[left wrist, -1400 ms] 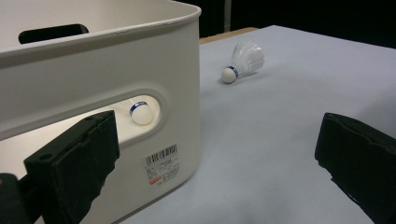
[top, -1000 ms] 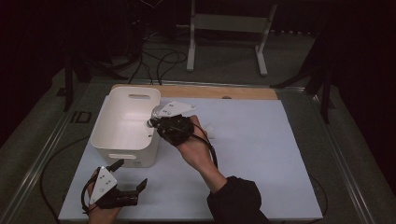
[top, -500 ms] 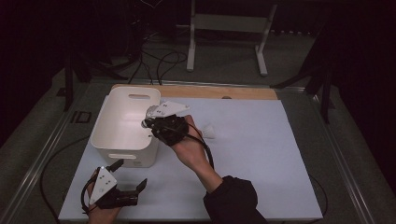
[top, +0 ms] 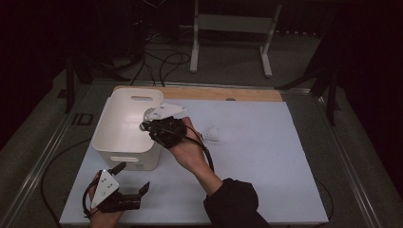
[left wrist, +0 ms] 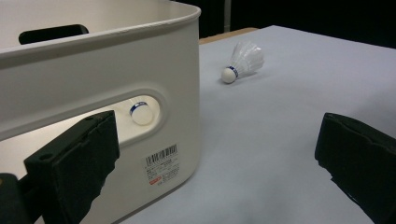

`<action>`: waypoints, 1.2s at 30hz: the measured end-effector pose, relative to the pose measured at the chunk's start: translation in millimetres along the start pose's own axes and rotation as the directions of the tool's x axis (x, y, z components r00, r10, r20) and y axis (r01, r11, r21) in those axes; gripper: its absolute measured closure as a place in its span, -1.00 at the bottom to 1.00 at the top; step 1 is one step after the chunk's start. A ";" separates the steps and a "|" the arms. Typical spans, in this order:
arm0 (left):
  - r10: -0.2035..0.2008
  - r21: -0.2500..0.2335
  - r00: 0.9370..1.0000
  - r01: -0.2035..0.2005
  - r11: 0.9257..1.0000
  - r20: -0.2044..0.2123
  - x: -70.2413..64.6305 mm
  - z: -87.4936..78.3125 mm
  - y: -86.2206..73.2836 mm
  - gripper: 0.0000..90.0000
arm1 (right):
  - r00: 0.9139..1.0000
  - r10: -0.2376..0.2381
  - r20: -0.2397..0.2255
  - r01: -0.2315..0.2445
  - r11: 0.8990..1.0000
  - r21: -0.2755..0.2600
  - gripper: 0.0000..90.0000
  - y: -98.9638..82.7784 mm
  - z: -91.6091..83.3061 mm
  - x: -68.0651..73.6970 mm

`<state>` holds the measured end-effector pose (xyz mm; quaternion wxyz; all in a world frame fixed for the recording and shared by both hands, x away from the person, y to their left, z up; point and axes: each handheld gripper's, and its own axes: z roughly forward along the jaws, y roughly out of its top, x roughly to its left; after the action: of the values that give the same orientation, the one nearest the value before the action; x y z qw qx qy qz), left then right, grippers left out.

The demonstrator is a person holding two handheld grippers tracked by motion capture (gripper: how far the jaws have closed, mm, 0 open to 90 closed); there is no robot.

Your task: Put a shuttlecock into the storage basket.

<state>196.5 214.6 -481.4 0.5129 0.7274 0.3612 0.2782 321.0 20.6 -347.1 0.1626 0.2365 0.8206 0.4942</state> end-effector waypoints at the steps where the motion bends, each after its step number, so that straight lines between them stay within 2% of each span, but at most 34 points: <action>1: 0.000 0.000 1.000 0.000 1.000 -0.001 0.0 0.1 0.0 -0.99 | 1.000 0.001 -0.004 -0.001 1.000 -0.002 0.86 -0.1 0.2 -0.2; 2: -0.001 0.001 1.000 0.001 1.000 -0.001 0.0 0.1 -0.1 -0.99 | 1.000 0.006 -0.016 -0.006 1.000 -0.008 0.76 -0.2 0.3 -0.9; 4: 0.002 0.002 1.000 -0.002 1.000 -0.002 0.2 0.1 0.0 -0.99 | 0.998 0.027 -0.050 -0.027 1.000 -0.002 0.37 -0.2 0.7 -2.8; 5: 0.002 0.001 1.000 -0.002 1.000 -0.002 0.2 0.1 0.0 -0.99 | 0.997 0.040 -0.062 -0.040 0.999 -0.001 0.09 -0.4 0.7 -4.2; 7: 0.002 0.002 1.000 -0.002 1.000 -0.002 0.1 0.1 -0.1 -0.99 | 0.997 0.063 -0.051 -0.063 0.998 0.008 -0.30 -0.5 0.7 -5.8; 10: 0.003 0.003 1.000 -0.003 1.000 -0.002 0.0 0.2 0.0 -0.99 | 0.995 0.097 -0.030 -0.096 0.995 0.016 -0.65 -0.8 -1.4 -8.6; 15: 0.000 0.001 1.000 0.000 1.000 -0.002 -0.2 0.5 -0.1 -0.99 | 0.996 0.081 -0.021 -0.081 0.997 -0.004 -0.78 -1.9 -6.4 -10.4; 24: 0.001 0.002 1.000 -0.001 1.000 -0.003 -0.2 0.5 -0.1 -0.99 | 0.997 0.074 -0.035 -0.075 0.997 -0.028 -0.78 -6.4 -11.0 -16.4; 33: 0.001 0.002 1.000 -0.001 1.000 -0.003 -0.1 0.5 -0.1 -0.99 | 0.998 0.060 -0.009 -0.060 0.997 -0.048 -0.77 -8.3 -15.7 -20.9; 36: 0.004 0.002 1.000 -0.004 1.000 -0.003 0.0 0.5 0.0 -0.99 | 0.998 0.063 -0.001 -0.063 0.997 -0.035 -0.77 -9.0 -17.0 -22.6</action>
<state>196.9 214.4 -481.6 0.5111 0.7281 0.3610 0.2800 329.4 -7.8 -346.5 0.1511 0.2595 0.8039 0.5133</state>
